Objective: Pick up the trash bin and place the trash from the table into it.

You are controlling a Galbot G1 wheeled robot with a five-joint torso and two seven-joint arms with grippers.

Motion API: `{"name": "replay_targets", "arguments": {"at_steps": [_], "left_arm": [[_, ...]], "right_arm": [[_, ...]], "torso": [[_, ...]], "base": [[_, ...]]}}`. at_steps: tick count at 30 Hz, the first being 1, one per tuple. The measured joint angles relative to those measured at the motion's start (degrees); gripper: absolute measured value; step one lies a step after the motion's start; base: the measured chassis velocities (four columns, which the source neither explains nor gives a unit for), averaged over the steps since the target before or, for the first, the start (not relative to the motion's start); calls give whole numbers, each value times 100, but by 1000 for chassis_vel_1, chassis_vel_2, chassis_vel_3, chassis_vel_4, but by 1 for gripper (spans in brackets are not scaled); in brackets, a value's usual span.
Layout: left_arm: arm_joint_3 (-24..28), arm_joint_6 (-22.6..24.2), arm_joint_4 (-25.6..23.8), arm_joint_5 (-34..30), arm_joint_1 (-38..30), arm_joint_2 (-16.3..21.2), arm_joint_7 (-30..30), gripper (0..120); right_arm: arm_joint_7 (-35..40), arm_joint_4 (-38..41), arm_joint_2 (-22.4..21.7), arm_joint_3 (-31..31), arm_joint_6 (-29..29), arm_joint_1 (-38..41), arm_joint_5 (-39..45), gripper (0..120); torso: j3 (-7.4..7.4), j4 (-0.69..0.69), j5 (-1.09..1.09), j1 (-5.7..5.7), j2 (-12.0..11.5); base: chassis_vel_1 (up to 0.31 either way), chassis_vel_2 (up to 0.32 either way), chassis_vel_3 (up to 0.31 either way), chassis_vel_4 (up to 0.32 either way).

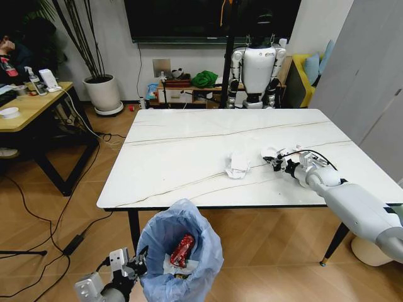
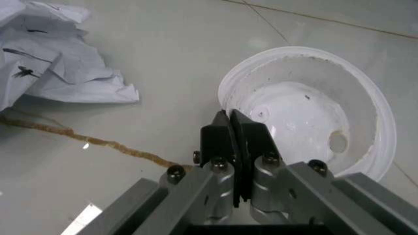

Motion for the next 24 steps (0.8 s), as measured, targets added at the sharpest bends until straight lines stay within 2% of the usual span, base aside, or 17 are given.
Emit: {"name": "replay_targets", "arguments": {"at_steps": [6,9,10,13,14,17,19,21,23,24], "left_arm": [[111,0,14,-2,-49,16,-7,0],[182,2,14,-1,-64,73,-10,0],[182,2,14,-1,-64,73,-10,0],[247,7,36,-6,-126,136,-18,0],[247,7,36,-6,-126,136,-18,0],[240,3,57,-2,-114,130,-24,0],[219,-3,49,7,-86,109,-24,0],[187,-13,12,26,-64,83,-24,0],[161,-26,-6,48,-51,57,-24,0],[161,-26,-6,48,-51,57,-24,0]], "right_arm": [[-119,474,-293,361,-29,-226,268,0],[-262,1051,-653,846,-33,-539,477,0],[-262,1051,-653,846,-33,-539,477,0],[-304,1869,-1108,1354,-121,-861,763,0],[-304,1869,-1108,1354,-121,-861,763,0],[-251,2658,-1448,1607,-165,-1039,1064,0],[-241,2791,-1487,1617,-165,-1053,1113,0],[-235,3151,-1601,1670,-157,-1136,1209,0],[-213,3659,-1757,1758,-110,-1303,1307,0],[-213,3659,-1757,1758,-110,-1303,1307,0]], "torso": [[0,-1,-3,0,-2],[1,-2,-1,0,-2],[1,-2,-1,0,-2],[0,-3,-2,0,-1],[0,-3,-2,0,-1],[0,-4,-5,0,-1],[0,-2,-3,0,-1],[0,5,1,0,-1],[0,-2,-3,0,-1],[0,-2,-3,0,-1]], "base": [[0,0,0,0],[0,0,0,0],[0,0,0,0],[0,0,0,0],[0,0,0,0],[0,0,0,0],[0,0,0,0],[0,0,0,0],[0,0,0,0],[0,0,0,0]]}}
